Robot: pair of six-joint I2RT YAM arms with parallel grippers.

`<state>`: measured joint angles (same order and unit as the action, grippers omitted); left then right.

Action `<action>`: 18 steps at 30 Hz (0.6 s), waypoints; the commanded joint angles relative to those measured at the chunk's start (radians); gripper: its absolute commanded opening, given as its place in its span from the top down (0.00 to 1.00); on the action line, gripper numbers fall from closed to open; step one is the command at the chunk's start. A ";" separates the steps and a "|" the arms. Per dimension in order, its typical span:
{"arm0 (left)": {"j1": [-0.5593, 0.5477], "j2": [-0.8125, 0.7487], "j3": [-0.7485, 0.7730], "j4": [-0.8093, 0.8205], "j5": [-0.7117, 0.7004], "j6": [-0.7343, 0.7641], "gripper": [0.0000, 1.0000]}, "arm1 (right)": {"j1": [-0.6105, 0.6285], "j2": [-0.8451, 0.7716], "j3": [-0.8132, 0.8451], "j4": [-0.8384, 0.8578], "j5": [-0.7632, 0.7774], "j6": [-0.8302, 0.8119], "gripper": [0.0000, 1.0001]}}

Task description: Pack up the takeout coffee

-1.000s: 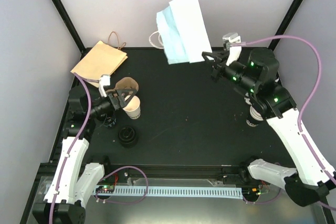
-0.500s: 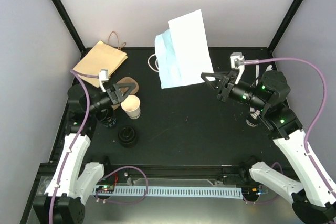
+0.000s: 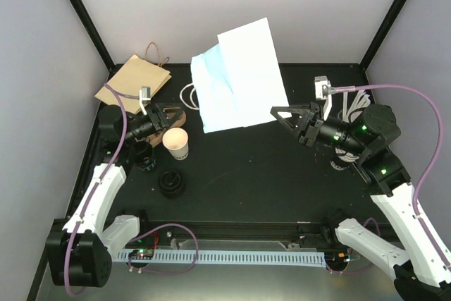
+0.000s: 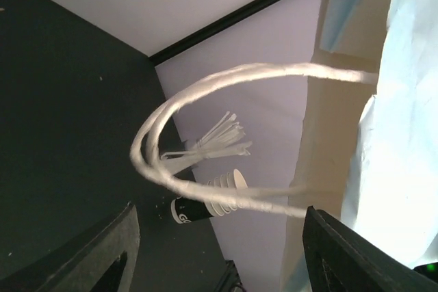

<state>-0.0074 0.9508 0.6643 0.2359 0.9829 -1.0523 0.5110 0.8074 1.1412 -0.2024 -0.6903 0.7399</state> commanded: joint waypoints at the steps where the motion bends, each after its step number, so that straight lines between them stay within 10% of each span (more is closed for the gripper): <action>1: -0.019 0.022 0.021 0.108 0.024 -0.043 0.35 | 0.001 -0.012 -0.018 0.062 -0.042 0.036 0.99; 18: -0.025 0.082 0.034 0.038 -0.033 0.023 0.36 | 0.001 -0.014 -0.038 0.121 -0.084 0.088 0.99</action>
<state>-0.0280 1.0161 0.6655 0.3031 0.9695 -1.0706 0.5110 0.8047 1.1042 -0.1390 -0.7467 0.8032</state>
